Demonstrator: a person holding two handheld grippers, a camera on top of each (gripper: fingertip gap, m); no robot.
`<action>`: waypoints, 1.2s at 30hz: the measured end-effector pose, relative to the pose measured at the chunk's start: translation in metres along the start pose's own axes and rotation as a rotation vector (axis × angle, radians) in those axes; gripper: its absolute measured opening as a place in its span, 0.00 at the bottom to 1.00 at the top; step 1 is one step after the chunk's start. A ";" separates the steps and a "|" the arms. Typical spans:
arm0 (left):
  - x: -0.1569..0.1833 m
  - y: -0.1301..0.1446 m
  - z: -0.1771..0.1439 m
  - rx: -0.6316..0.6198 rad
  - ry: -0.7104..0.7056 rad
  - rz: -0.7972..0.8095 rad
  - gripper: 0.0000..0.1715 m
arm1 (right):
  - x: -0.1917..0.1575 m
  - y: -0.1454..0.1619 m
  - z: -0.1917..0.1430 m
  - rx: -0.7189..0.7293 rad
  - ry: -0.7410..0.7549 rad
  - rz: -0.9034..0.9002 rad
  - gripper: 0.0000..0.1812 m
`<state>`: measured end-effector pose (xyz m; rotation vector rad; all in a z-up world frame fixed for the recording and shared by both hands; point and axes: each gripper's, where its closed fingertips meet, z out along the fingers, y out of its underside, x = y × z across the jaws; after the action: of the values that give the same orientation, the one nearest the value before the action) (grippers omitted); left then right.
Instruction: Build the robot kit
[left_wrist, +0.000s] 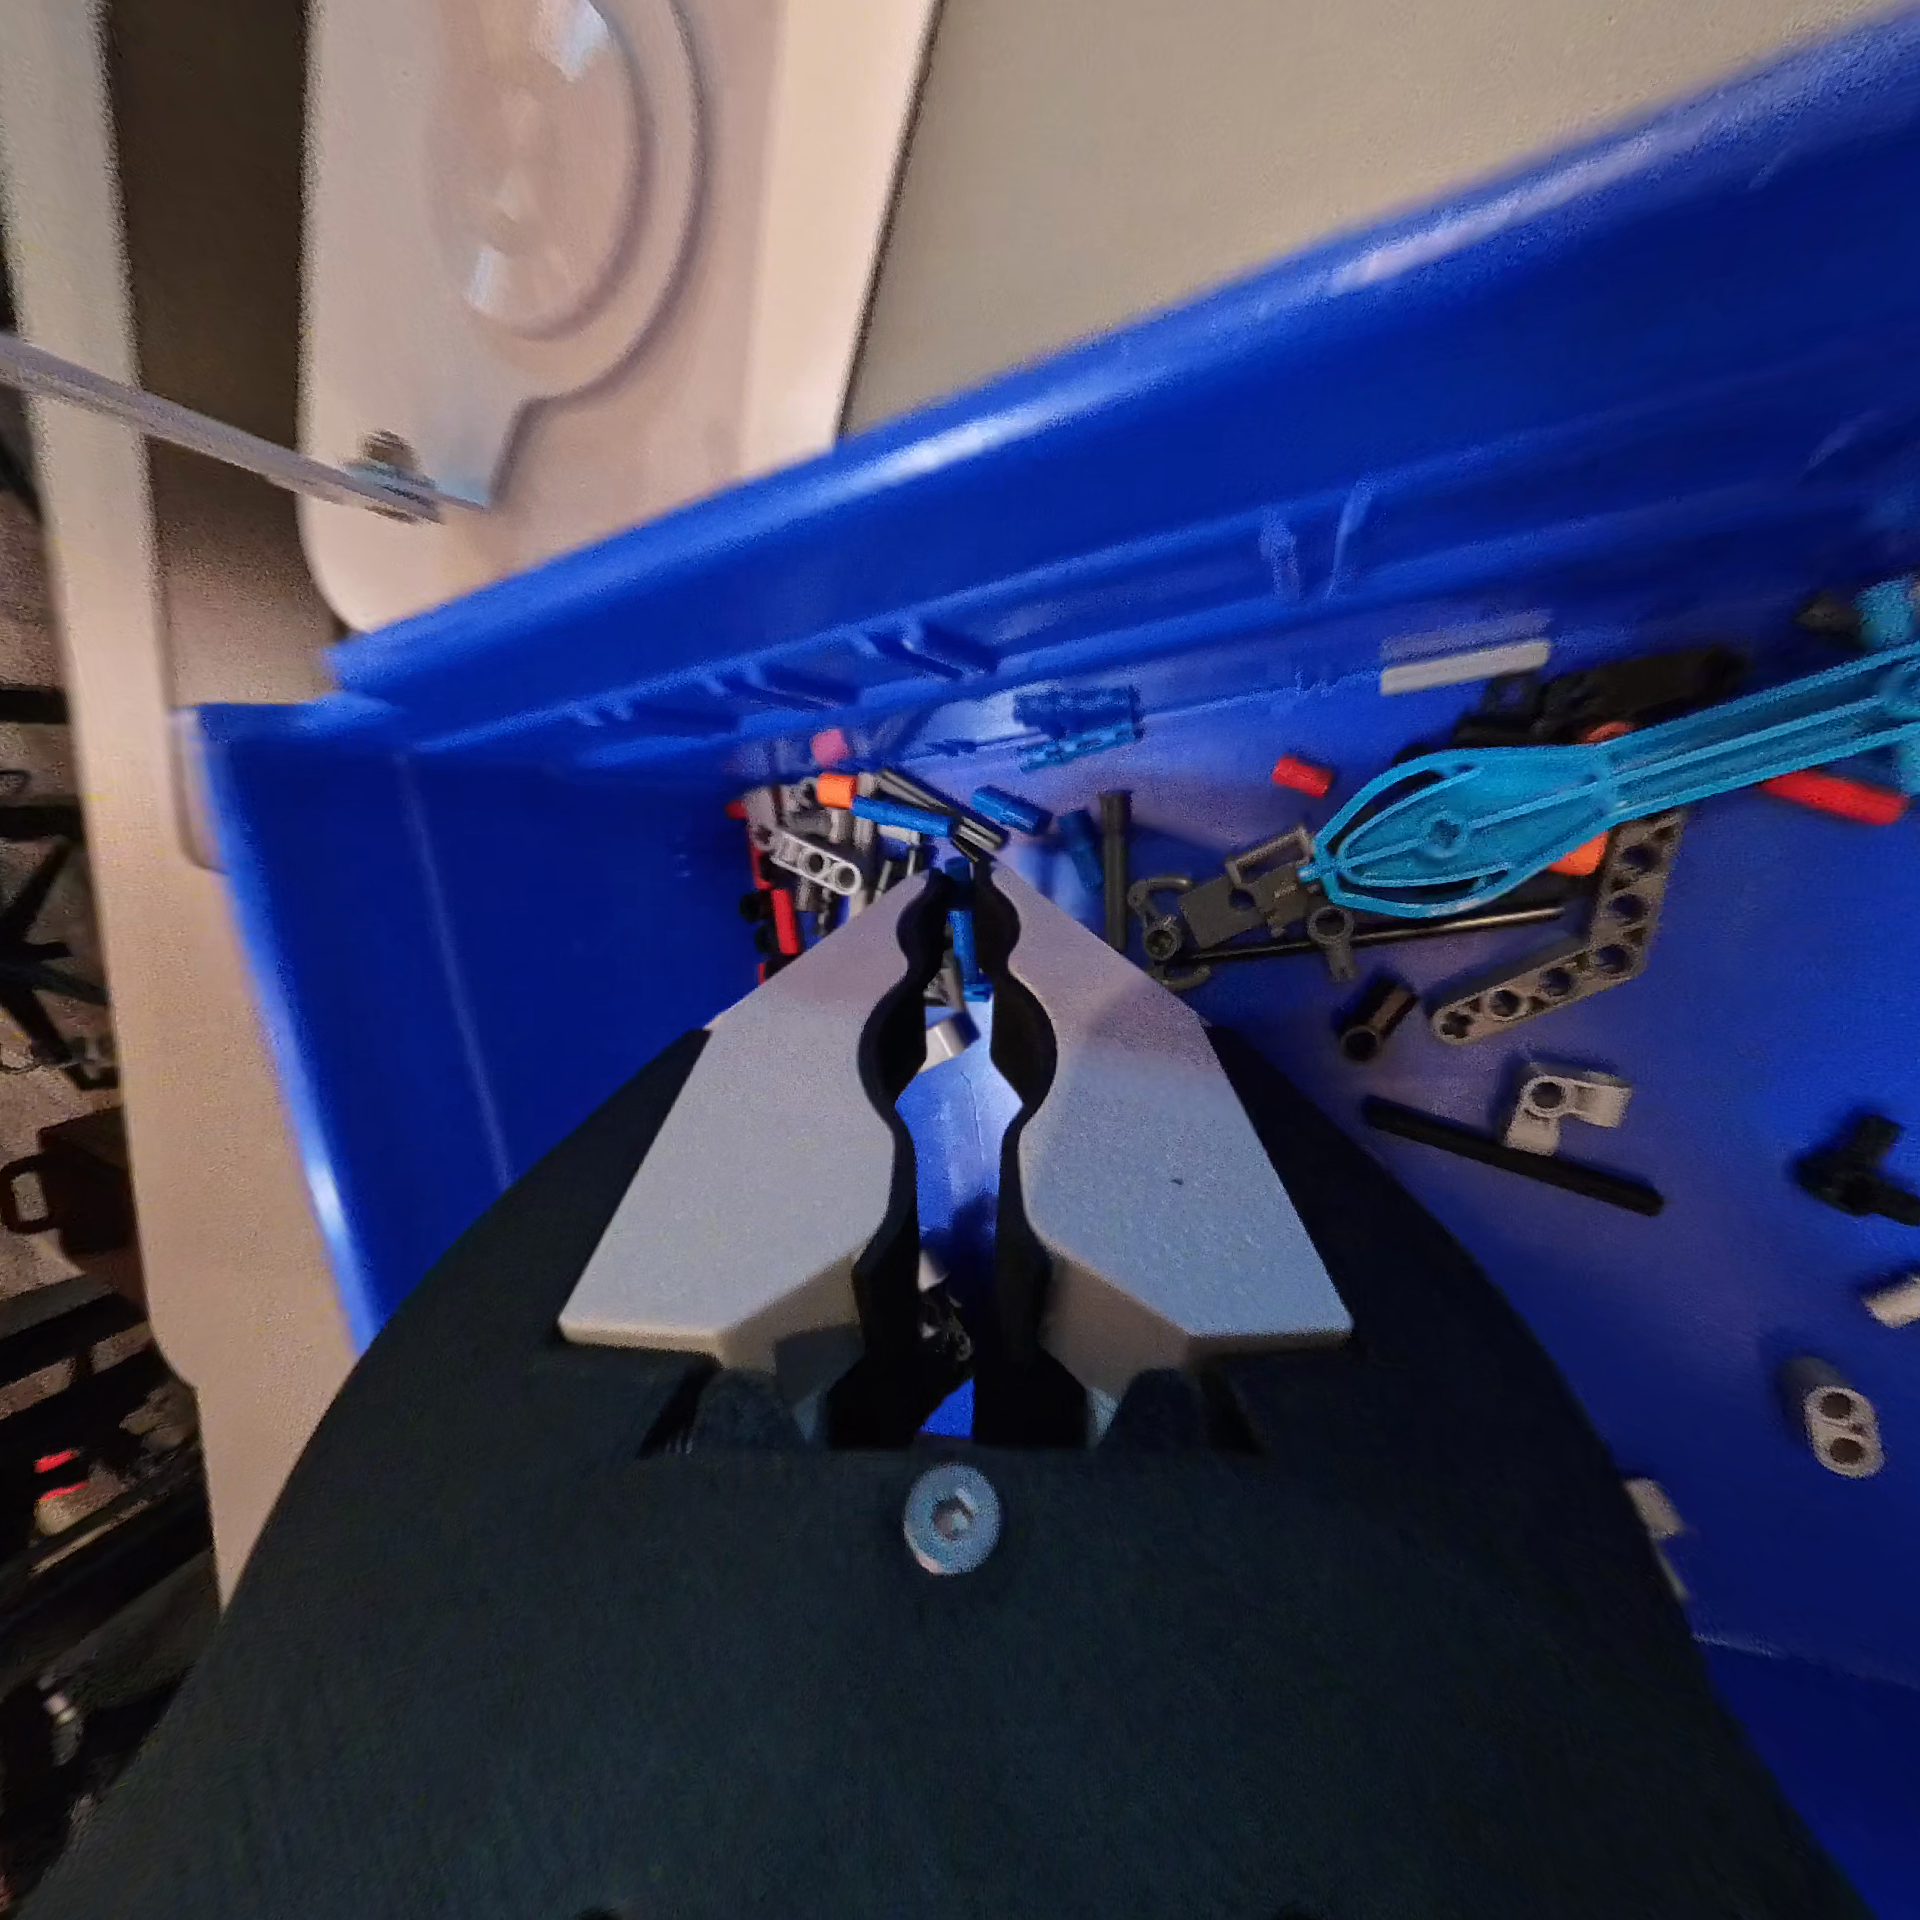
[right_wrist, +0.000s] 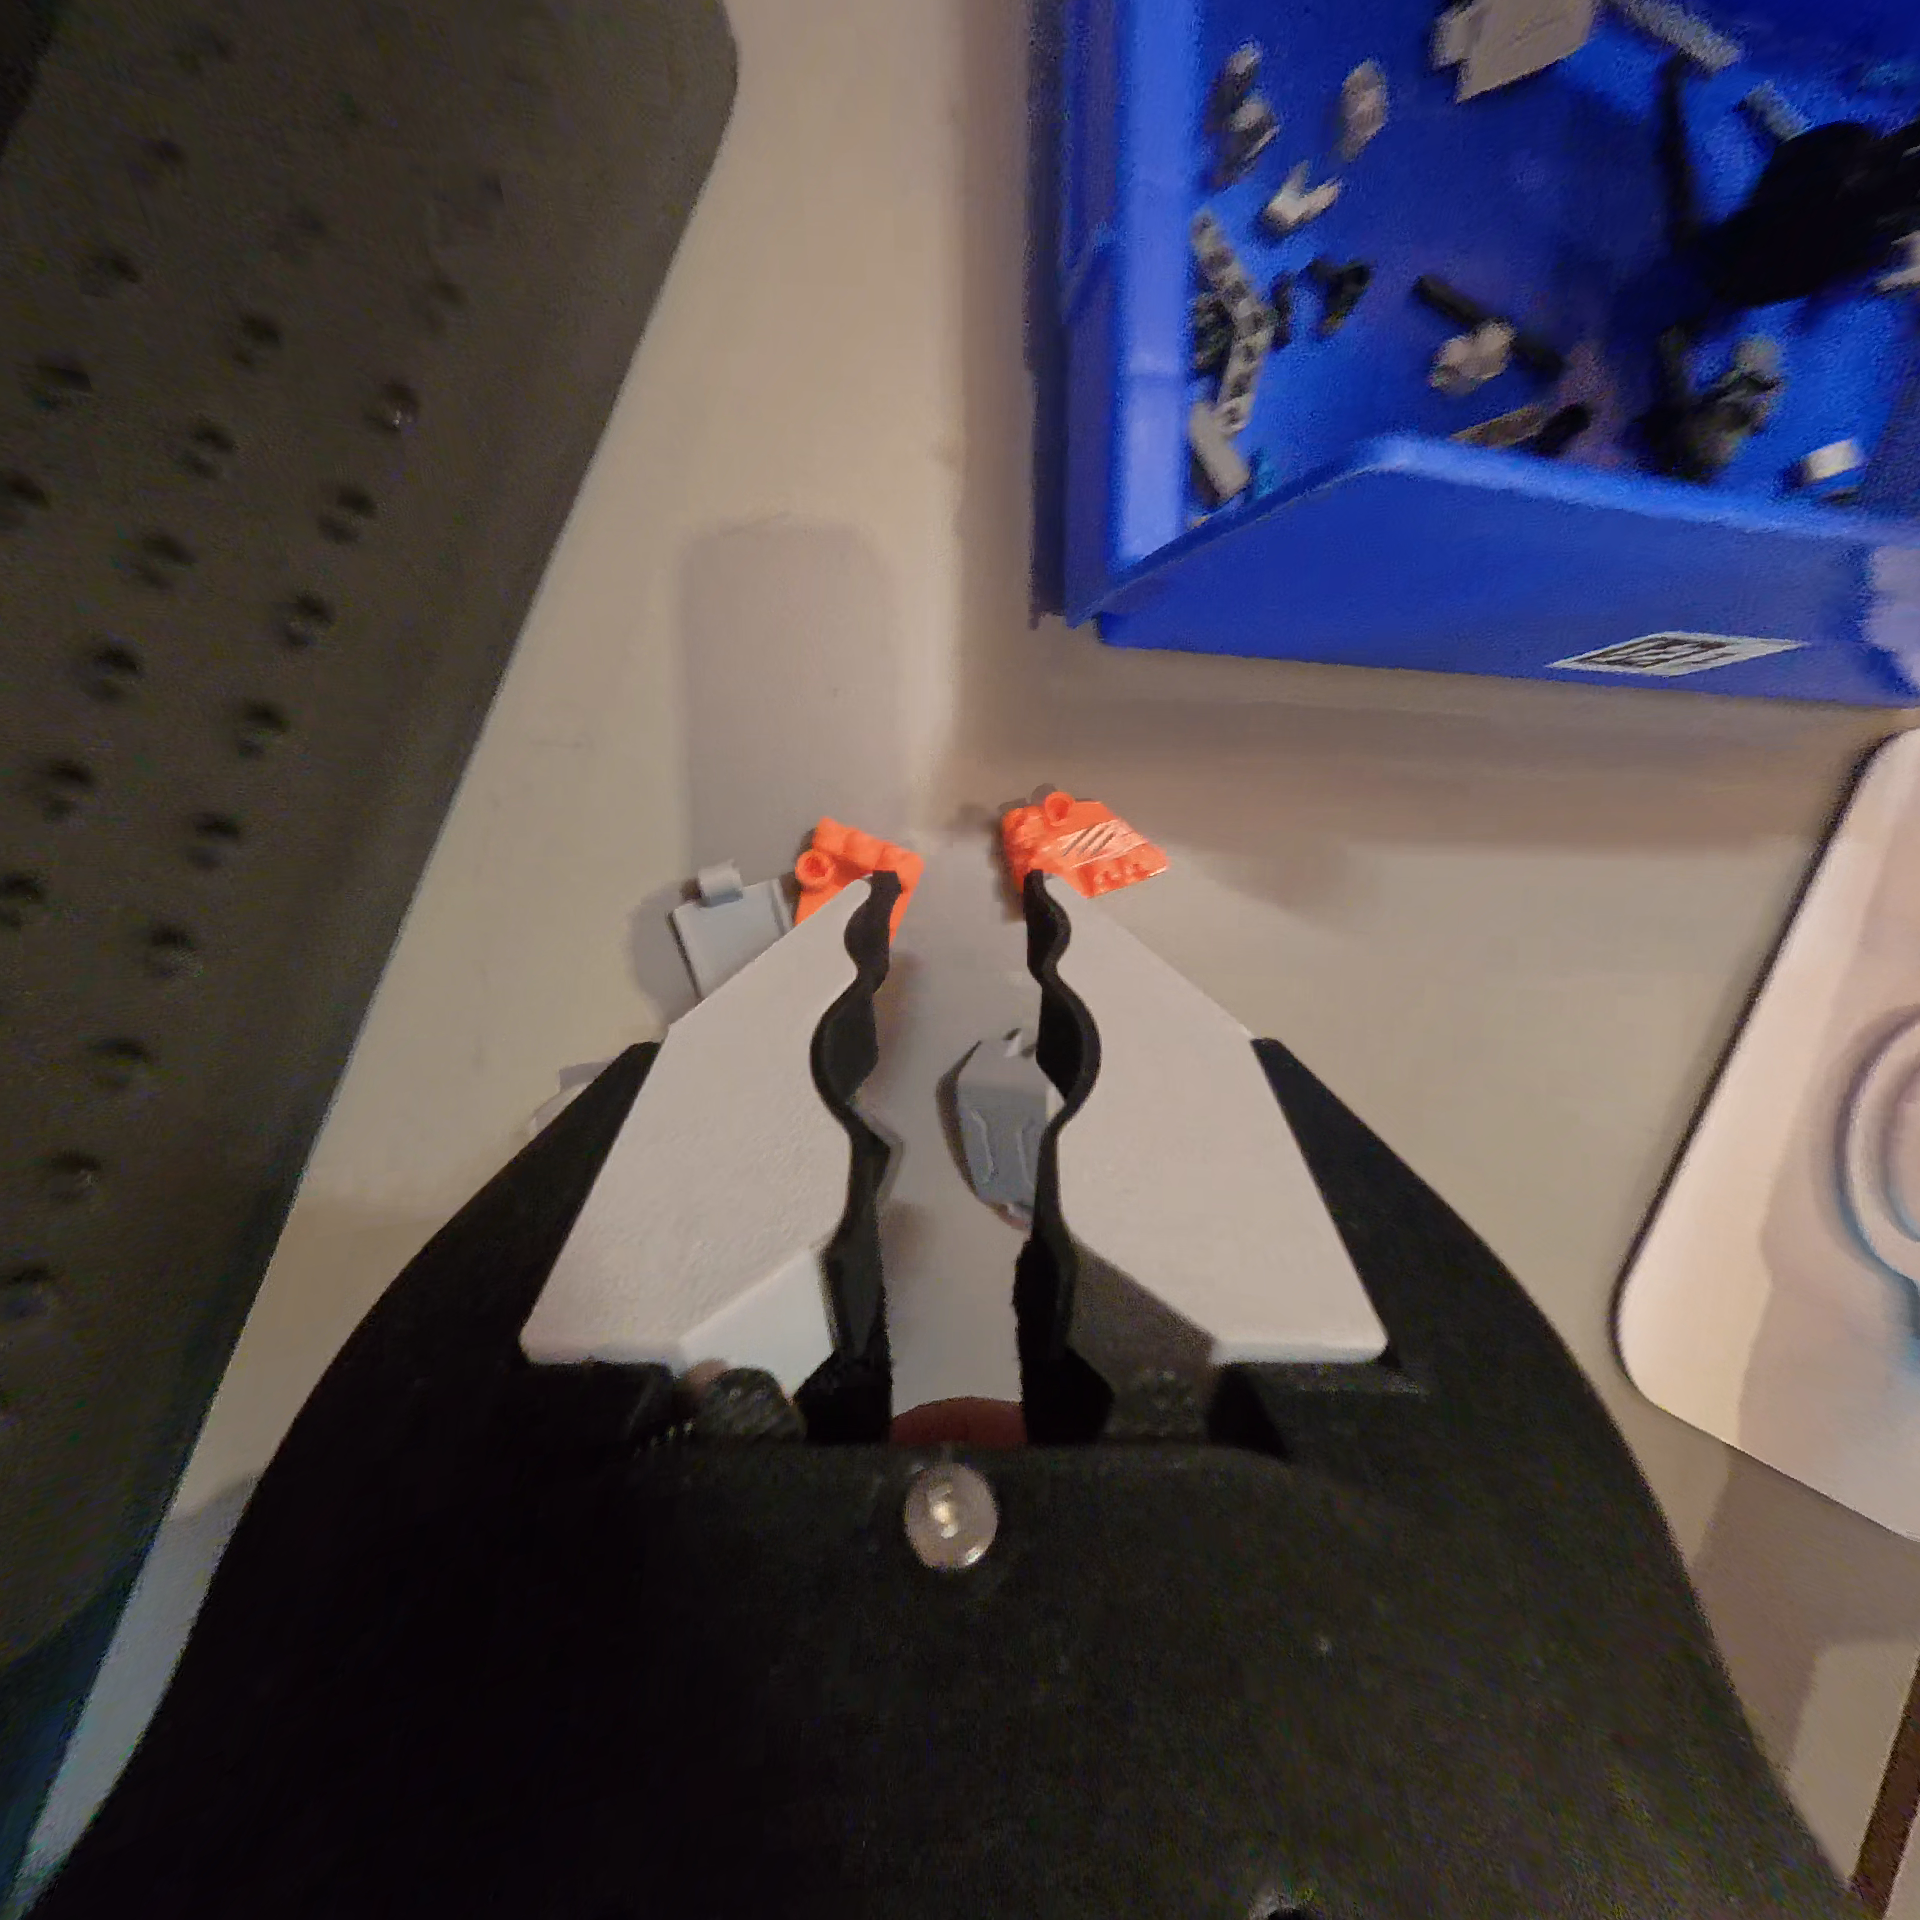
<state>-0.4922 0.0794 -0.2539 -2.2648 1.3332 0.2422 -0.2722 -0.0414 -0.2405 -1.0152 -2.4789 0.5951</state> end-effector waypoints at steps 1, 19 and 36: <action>-0.002 -0.007 -0.010 0.038 -0.012 -0.018 0.02 | 0.006 -0.007 -0.005 0.039 0.027 0.013 0.14; 0.076 -0.165 -0.078 0.325 0.081 0.159 0.01 | 0.067 -0.040 -0.133 0.342 0.429 0.042 0.06; 0.123 -0.184 0.017 -0.057 0.264 0.466 0.01 | 0.057 0.002 -0.187 0.241 0.428 0.024 0.05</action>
<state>-0.2708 0.0664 -0.2568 -2.0522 2.0112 0.1403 -0.2146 0.0450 -0.0743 -0.9620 -1.9732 0.5952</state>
